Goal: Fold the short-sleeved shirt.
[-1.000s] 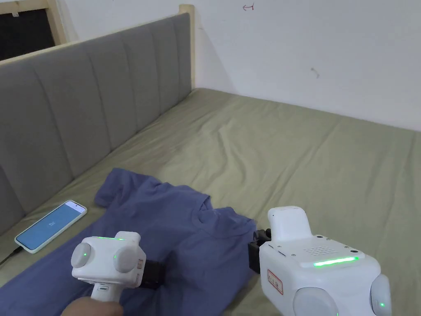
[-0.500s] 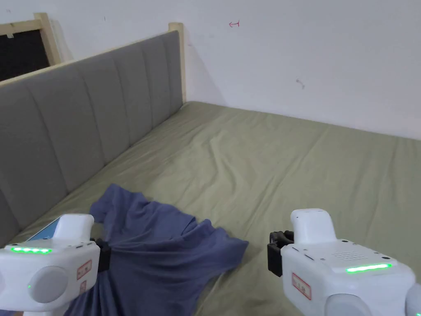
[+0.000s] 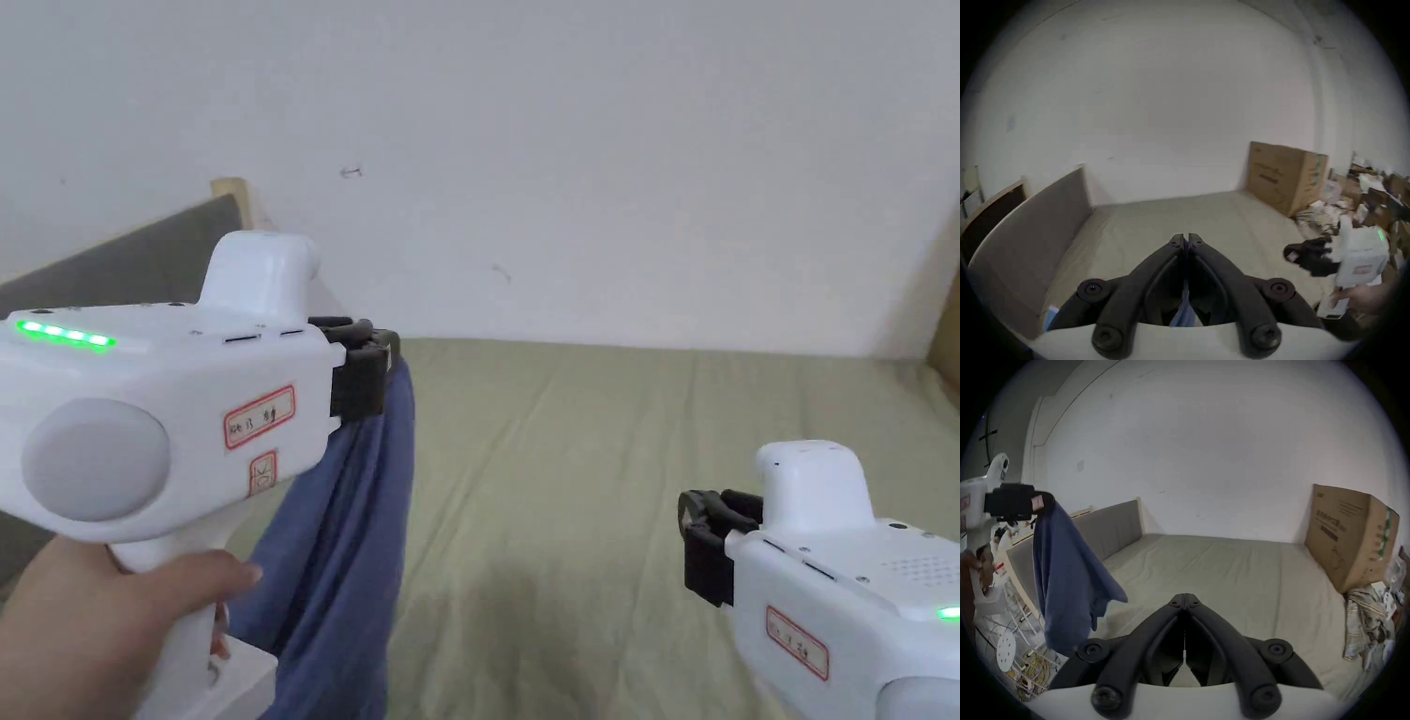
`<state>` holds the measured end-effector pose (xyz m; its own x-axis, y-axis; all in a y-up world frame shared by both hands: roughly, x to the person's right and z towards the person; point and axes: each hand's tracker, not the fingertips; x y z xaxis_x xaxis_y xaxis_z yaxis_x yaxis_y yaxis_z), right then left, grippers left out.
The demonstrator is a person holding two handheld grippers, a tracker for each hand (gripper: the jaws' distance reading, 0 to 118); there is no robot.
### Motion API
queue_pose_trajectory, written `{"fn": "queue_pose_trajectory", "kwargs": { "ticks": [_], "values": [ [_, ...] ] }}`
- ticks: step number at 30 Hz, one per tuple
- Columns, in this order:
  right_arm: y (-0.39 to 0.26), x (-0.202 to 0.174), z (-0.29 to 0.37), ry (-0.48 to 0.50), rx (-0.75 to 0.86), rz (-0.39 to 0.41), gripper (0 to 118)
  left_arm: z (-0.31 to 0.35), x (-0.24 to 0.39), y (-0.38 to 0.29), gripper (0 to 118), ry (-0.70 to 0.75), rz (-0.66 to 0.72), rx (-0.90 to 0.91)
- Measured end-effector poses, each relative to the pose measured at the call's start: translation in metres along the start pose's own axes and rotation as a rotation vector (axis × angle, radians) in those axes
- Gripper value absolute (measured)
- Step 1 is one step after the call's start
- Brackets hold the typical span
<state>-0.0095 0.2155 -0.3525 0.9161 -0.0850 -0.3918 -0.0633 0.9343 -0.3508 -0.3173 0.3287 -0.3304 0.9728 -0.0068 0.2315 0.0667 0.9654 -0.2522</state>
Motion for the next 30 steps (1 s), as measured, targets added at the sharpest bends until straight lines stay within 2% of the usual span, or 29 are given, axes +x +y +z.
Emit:
{"fn": "queue_pose_trajectory", "kwargs": {
  "ticks": [5,8,13,17,18,20,21,26,28,30],
  "values": [
    [0.0,0.055,0.044,-0.108,0.027,-0.026,0,-0.038,0.064,0.015,0,-0.133,-0.021,-0.029],
    [-0.005,0.086,0.063,-0.189,0.039,-0.031,0,-0.084,0.098,-0.001,0,-0.18,-0.003,-0.128],
    [-0.028,0.13,0.076,-0.259,-0.005,-0.111,0,-0.199,0.149,-0.079,1,-0.319,0.206,-0.533],
    [-0.052,0.149,0.073,-0.282,-0.059,-0.166,0,-0.264,0.177,-0.161,4,-0.454,0.462,-0.827],
    [-0.058,0.152,0.071,-0.284,-0.076,-0.17,0,-0.274,0.182,-0.18,12,-0.458,0.508,-0.874],
    [-0.068,0.156,0.066,-0.287,-0.108,-0.17,0,-0.281,0.188,-0.21,76,-0.449,0.549,-0.933],
    [-0.072,0.157,0.064,-0.286,-0.12,-0.169,0,-0.281,0.189,-0.22,98,-0.441,0.563,-0.953],
    [-0.084,0.162,0.057,-0.283,-0.15,-0.183,0,-0.265,0.163,-0.215,99,-0.439,0.626,-0.877],
    [-0.084,0.162,0.056,-0.285,-0.149,-0.189,0,-0.234,0.139,-0.185,99,-0.413,0.589,-0.634],
    [-0.084,0.161,0.056,-0.284,-0.141,-0.195,0,-0.2,0.115,-0.158,99,-0.313,0.501,-0.431]
  ]
}}
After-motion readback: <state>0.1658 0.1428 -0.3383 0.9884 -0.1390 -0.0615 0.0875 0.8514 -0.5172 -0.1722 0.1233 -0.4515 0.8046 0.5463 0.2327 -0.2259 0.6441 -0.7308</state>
